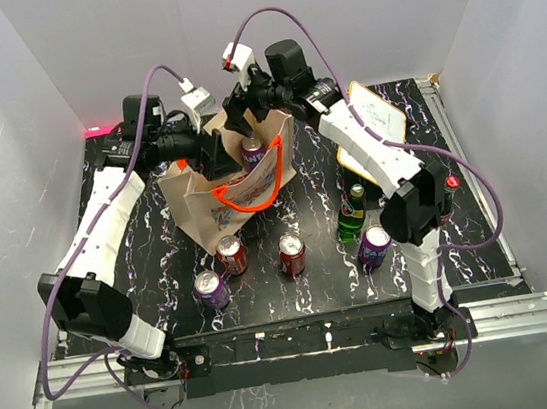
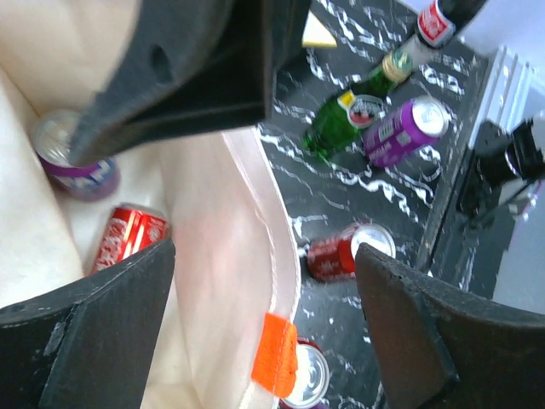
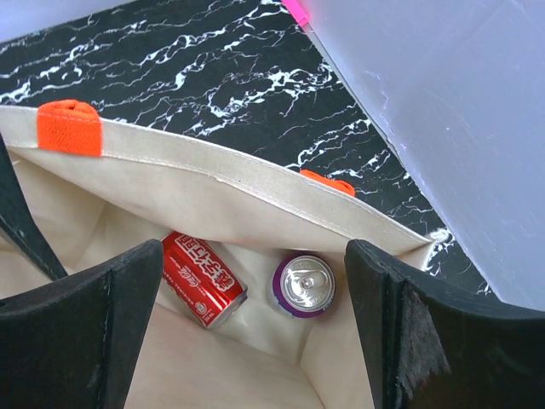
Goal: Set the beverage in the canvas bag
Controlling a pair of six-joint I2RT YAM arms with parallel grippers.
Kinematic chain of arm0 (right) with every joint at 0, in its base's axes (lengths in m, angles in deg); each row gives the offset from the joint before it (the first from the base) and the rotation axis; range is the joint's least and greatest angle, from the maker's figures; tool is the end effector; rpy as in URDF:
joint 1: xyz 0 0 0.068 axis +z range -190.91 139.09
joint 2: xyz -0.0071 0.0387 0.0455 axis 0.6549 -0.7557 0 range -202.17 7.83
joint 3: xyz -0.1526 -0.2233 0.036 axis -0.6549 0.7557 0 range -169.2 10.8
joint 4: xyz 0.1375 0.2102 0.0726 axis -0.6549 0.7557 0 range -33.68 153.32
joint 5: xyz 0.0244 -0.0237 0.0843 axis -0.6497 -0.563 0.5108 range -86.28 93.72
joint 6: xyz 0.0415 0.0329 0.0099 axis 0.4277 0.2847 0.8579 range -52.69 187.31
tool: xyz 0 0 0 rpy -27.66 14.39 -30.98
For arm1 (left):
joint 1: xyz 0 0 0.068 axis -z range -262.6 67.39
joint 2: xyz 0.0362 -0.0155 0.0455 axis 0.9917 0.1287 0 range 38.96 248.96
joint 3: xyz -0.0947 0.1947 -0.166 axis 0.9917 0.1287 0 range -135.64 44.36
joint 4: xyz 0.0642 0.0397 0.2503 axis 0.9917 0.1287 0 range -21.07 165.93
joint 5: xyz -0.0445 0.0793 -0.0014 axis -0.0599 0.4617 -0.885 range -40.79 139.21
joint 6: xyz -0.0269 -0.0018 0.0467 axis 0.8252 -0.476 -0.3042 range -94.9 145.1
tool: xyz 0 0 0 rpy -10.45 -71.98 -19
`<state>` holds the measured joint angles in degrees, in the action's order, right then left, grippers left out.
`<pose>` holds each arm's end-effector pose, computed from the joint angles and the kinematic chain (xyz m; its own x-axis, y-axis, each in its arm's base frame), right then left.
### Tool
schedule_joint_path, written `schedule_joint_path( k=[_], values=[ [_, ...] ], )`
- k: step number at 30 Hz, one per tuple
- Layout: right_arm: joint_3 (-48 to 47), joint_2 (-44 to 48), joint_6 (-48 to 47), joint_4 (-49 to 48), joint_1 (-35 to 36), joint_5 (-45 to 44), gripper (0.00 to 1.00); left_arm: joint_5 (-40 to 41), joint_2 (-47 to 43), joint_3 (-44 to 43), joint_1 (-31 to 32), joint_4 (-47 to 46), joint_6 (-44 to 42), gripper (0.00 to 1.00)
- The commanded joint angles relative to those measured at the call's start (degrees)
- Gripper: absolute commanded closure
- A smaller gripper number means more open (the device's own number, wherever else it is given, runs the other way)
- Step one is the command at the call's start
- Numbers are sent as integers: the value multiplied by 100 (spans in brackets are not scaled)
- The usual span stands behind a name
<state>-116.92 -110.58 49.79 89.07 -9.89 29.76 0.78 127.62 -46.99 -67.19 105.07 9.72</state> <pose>0.3990 0.2582 0.4025 -0.0819 -0.3648 -0.9275 -0.8733 0.4747 -0.1096 0.3179 -0.1154 0.3950 -0.3061 0.2669 -0.9138 0.8912 0.4180 -0.1764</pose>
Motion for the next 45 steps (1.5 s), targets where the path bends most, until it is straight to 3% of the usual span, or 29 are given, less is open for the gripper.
schedule_joint_path(
  k=[1,6,12,19,30,38,45],
  values=[
    [21,622,573,-560,-255,-235,10,325,5,-531,-44,-643,1039,15],
    [528,1074,853,-661,-524,-574,10,1145,470,-798,-42,-636,1635,17],
    [1247,1602,1196,-756,-761,-1021,10,1518,1124,-1325,23,5,1315,20],
    [2066,2067,1372,-675,-790,-1047,11,1858,1434,-1345,233,360,1013,21],
    [2187,1977,1611,-25,-786,-1261,12,2502,1602,-1096,610,127,409,19],
    [2599,1980,2207,-243,-788,-945,13,2451,1796,-854,702,-42,102,17],
    [2718,1874,2402,-234,-783,-912,25,2455,2004,-572,809,-276,-65,15]
  ],
)
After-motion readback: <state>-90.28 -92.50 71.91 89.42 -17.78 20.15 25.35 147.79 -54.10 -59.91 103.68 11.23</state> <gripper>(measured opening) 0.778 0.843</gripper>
